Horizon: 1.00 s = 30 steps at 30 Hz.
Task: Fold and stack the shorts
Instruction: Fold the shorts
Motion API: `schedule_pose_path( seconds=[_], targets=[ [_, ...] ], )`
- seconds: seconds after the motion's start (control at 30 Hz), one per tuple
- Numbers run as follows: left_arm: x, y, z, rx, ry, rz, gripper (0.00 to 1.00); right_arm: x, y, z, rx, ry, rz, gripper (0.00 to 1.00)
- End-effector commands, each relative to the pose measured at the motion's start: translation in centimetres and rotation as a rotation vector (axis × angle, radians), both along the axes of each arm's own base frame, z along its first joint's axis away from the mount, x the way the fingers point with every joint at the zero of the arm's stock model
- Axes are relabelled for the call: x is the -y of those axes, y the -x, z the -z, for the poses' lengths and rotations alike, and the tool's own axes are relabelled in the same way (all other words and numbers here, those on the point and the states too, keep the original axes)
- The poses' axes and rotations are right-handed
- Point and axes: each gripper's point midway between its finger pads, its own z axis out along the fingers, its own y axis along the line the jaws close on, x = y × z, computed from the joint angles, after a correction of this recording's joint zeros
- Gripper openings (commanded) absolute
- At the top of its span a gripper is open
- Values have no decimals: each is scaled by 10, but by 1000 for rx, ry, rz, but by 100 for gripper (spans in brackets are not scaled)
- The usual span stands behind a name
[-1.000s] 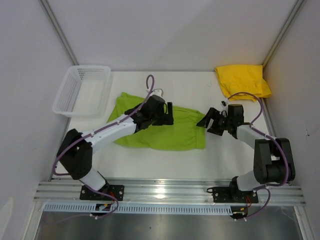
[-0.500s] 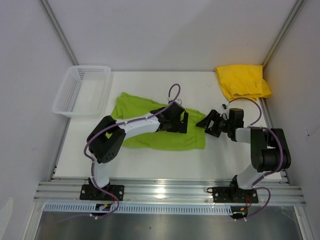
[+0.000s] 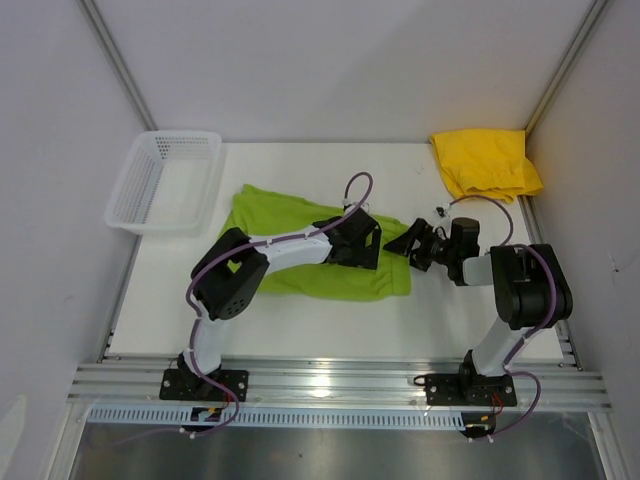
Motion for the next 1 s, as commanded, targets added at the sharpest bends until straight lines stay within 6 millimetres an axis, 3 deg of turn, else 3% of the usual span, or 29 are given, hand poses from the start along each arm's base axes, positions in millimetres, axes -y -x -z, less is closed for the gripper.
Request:
schedule_pose_path(
  seconds=[0.0, 0.07, 0.13, 0.17, 0.23, 0.3, 0.43, 0.47, 0.5, 0.57, 0.6, 0.63, 0.67, 0.73, 0.77, 0.8, 0.83, 0.87, 0.9, 0.93, 0.97],
  targets=[
    [1, 7, 19, -21, -59, 24, 99, -9, 20, 34, -107, 26, -9, 86],
    [2, 9, 23, -29, -63, 27, 99, -13, 20, 35, -100, 31, -13, 83],
    [1, 9, 24, -27, -68, 25, 99, -15, 20, 35, -102, 22, -13, 74],
    [1, 9, 23, -26, -67, 23, 99, -14, 20, 35, -104, 21, -11, 64],
    [1, 9, 20, -19, -59, 19, 99, -10, 18, 33, -101, 22, 2, 55],
    [0, 11, 18, -19, -52, 18, 99, -6, 16, 31, -102, 30, 20, 40],
    [7, 13, -3, -9, 11, 29, 99, 11, 9, 22, -102, 78, 65, 17],
    [10, 17, -8, -23, 36, 41, 99, 14, 7, 21, -109, 104, 66, 7],
    [12, 19, -13, -26, 53, 47, 99, 16, 17, 27, -179, 140, 57, 1],
    [17, 23, -35, -22, 107, 64, 99, 22, 5, 13, -142, 230, 57, 0],
    [17, 24, -43, -14, 123, 67, 100, 27, 20, 19, -228, 282, 55, 0],
    [15, 25, -52, -6, 132, 69, 99, 35, 17, 16, -231, 336, 82, 0],
    [13, 22, -74, 27, 167, 68, 99, 35, 12, -1, -183, 361, 75, 0],
    [5, 22, -86, 42, 209, 68, 99, 42, 23, -8, -222, 404, 82, 0],
    [-3, 13, -108, 71, 272, 50, 99, 42, 20, -22, -196, 413, 87, 0],
    [-11, 15, -107, 60, 298, 45, 99, 45, 30, -23, -232, 433, 78, 0],
    [-11, 8, -120, 92, 359, 44, 99, 48, 32, -26, -236, 455, 82, 0],
    [-27, 2, -117, 108, 361, 11, 99, 50, 33, -30, -240, 468, 84, 0],
    [-38, 5, -126, 142, 389, 1, 99, 53, 38, -36, -252, 487, 74, 0],
    [-36, -3, -144, 213, 456, 3, 99, 56, 40, -37, -257, 512, 79, 0],
    [-52, 5, -119, 189, 446, -22, 99, 58, 42, -38, -262, 529, 79, 0]
  ],
)
